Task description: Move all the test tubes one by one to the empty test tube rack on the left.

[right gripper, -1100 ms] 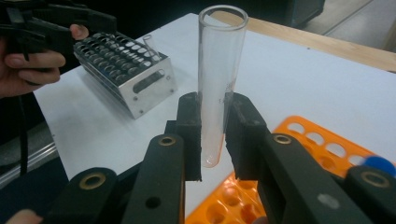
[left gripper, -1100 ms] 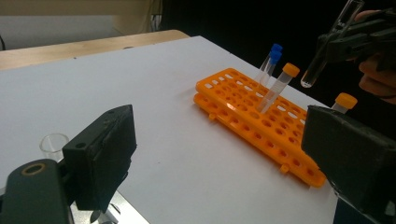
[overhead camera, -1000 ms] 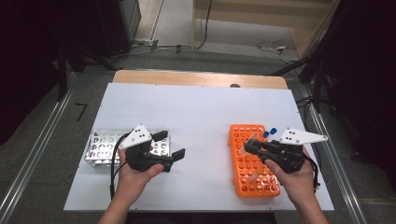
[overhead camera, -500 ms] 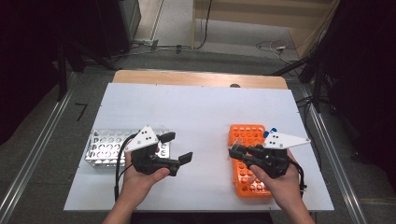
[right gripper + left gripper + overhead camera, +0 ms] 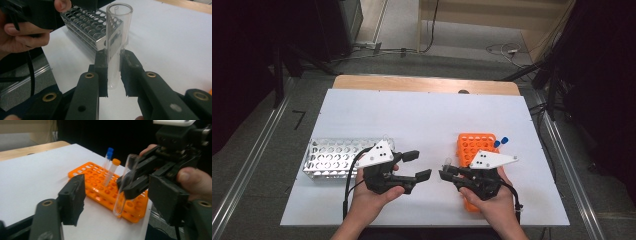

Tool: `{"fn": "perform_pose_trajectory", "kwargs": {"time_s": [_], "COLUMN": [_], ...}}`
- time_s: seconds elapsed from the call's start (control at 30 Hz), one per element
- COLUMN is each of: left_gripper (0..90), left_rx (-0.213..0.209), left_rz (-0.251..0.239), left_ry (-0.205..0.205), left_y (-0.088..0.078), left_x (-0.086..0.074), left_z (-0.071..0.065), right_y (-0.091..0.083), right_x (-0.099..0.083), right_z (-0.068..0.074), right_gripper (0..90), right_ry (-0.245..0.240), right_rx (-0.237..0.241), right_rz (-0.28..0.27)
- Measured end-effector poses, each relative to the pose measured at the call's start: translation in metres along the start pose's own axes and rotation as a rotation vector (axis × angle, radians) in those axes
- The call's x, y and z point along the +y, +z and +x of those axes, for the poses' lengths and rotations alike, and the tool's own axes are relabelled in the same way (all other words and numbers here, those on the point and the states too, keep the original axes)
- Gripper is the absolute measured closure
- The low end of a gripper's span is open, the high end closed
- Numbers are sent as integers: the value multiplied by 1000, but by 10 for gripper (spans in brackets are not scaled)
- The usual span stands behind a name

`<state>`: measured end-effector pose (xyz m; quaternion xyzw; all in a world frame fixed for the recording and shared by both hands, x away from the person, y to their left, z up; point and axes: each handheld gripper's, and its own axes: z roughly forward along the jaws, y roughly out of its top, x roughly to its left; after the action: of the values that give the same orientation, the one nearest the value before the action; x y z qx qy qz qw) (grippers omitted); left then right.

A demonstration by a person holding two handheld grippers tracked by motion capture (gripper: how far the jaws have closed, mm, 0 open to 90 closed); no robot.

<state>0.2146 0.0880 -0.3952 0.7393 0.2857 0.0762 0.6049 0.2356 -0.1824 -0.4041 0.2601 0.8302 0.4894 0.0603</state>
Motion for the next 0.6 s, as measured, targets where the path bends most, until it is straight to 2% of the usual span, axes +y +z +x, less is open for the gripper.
{"fn": "perform_pose_trajectory", "kwargs": {"time_s": [0.17,0.33,0.5,0.6], "left_gripper": [447,547,645,708], "left_rx": [-40,-45,-25,-9], "left_rz": [25,51,77,73], "left_ry": [13,17,23,19], "left_y": [9,18,25,25], "left_x": [-2,-4,-7,-7], "left_z": [-6,-11,-13,-12], "right_y": [11,18,22,23], "right_x": [-1,-1,-2,-3], "right_z": [8,16,21,21], "right_gripper": [739,739,739,739], "right_ry": [-20,-40,-50,-51], "right_rx": [15,33,46,44], "right_rz": [21,32,43,46]}}
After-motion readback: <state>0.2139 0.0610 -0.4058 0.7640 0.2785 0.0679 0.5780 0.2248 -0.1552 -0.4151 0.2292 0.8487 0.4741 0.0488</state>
